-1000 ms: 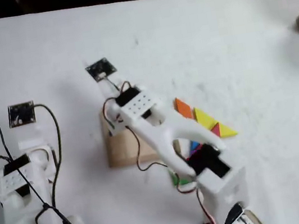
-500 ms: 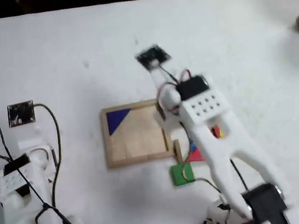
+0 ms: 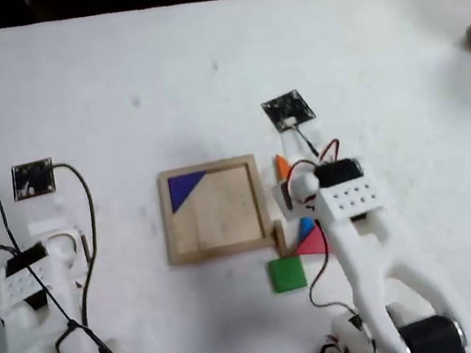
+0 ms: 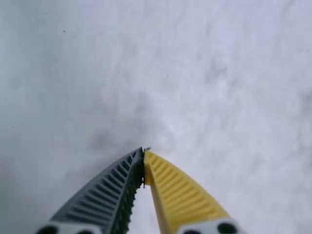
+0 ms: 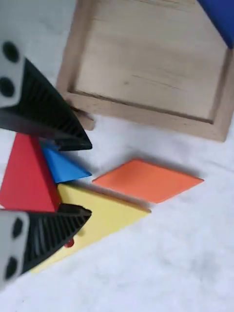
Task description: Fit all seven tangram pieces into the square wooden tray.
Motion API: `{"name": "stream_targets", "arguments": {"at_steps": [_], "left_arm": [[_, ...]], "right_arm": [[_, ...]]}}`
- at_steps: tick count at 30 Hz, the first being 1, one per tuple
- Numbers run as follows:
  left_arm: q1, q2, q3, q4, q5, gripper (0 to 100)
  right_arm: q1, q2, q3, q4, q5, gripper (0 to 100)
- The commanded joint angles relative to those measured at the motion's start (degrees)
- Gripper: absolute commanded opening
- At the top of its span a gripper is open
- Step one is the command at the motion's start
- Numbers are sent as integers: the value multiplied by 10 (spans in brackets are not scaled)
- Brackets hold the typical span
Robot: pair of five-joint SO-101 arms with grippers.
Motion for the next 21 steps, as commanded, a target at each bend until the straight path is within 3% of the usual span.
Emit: {"name": "stream_targets", "arguments": {"at_steps": [1,7,21], "left_arm": [[6,-15,1,-15,-4,20],[6,-15,1,-15,-4,20],[6,-15,1,-16,-4,20]], "right_arm": [[3,49,-22,-61,-69,190],[2,148,-96,-67,-142,188],[-3,339,-246,-39,-142,187]]}}
